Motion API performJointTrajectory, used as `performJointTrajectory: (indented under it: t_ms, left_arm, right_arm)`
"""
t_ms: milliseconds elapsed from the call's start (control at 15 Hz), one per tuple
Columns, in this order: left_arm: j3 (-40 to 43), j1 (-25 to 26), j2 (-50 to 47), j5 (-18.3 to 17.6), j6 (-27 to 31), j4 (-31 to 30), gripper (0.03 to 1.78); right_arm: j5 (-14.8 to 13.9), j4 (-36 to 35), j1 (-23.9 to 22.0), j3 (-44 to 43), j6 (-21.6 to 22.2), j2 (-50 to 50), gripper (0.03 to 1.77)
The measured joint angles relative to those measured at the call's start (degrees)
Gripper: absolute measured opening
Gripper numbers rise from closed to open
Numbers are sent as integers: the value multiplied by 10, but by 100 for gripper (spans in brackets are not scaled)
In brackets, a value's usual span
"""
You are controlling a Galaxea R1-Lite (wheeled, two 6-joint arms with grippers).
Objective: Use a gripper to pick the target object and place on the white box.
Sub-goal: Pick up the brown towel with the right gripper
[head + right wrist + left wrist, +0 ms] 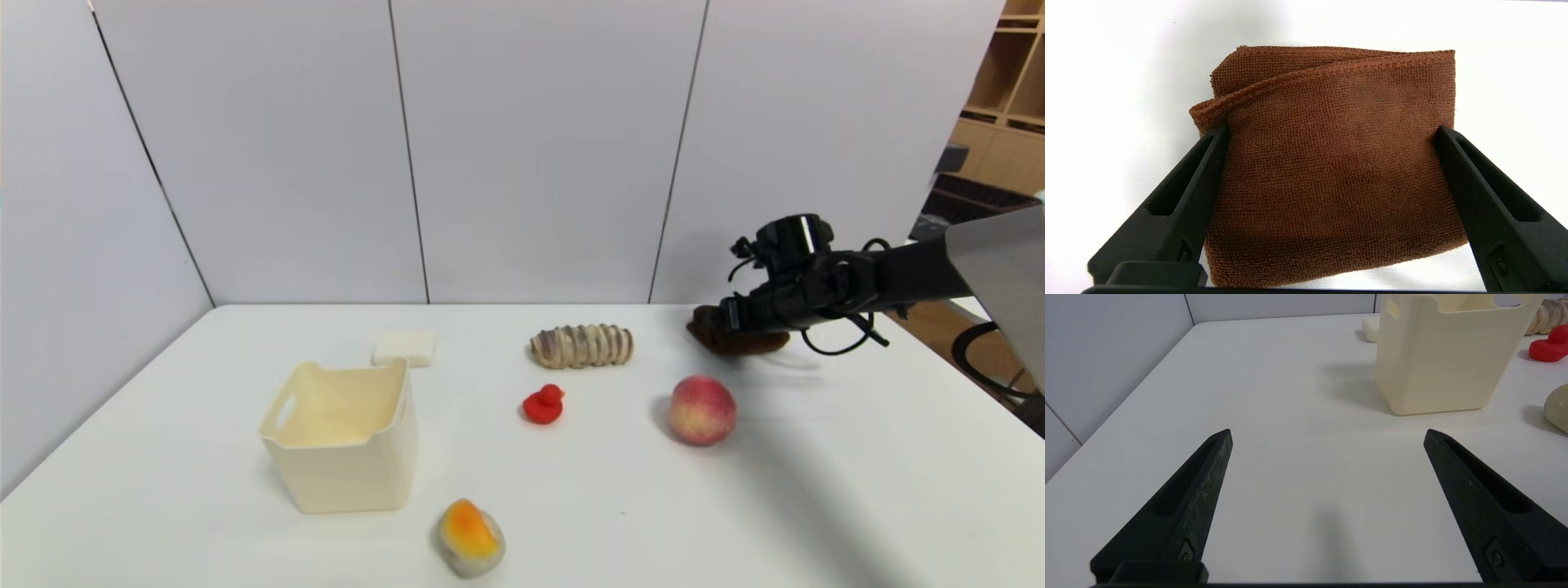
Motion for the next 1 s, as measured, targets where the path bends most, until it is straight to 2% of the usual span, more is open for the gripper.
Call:
performJointTrajectory:
  t_ms: [133,400,733,800,867,1000]
  left_arm:
    - [0,0,0,0,0,0,169]
    - [0,0,0,0,0,0,169]
    - [0,0,0,0,0,0,169]
    - [0,0,0,0,0,0,169]
    - [0,0,0,0,0,0,169]
    - [0,0,0,0,0,0,169]
  right_arm:
    - [0,1,-1,0,0,0,170]
    - [0,12,-3,0,-1,0,115]
    - [-2,13,-5,0,-1,0,70]
    - [-2,13,-5,0,-1,-1,45]
    - [-2,14,-5,0,-1,-4,29]
    - [0,23,-5,2,2,-16,29]
